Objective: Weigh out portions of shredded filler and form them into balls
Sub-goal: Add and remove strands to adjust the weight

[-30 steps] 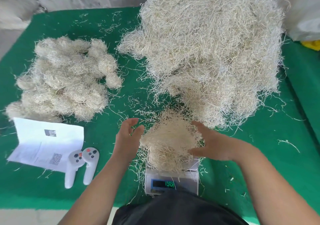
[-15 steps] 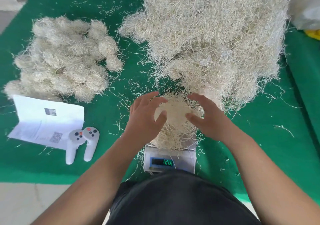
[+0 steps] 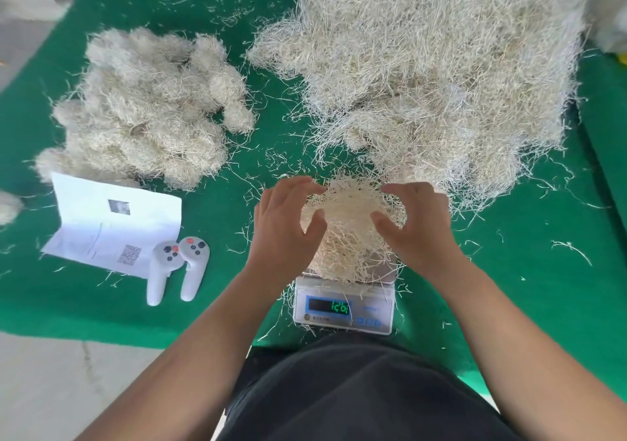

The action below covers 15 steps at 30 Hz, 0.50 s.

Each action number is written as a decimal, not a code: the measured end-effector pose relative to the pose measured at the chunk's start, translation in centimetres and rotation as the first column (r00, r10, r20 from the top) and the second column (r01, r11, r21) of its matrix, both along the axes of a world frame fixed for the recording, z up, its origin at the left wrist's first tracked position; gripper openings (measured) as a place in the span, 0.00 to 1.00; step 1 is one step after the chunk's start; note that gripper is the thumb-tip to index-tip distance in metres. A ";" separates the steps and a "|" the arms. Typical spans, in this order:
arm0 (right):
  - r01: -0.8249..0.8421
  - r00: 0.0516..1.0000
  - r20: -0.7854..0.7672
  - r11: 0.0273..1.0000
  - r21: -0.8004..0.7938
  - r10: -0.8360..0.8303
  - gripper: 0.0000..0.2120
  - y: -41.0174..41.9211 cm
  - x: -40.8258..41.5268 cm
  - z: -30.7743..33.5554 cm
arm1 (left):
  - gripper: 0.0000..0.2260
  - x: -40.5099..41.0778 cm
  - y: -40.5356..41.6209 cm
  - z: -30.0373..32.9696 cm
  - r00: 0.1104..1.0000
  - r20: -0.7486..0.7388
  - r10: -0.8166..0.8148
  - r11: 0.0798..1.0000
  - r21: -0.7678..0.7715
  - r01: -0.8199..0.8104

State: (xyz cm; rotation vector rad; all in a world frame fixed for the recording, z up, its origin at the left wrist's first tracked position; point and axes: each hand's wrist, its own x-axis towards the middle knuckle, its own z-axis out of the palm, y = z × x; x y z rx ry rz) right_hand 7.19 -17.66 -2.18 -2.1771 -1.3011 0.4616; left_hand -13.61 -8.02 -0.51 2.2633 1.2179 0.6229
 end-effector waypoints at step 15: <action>0.155 0.724 -0.689 0.972 0.179 0.011 0.06 1.5 1.0 6.5 | 0.14 4.1 1.1 1.7 0.973 0.227 0.046 0.867 -0.493 0.074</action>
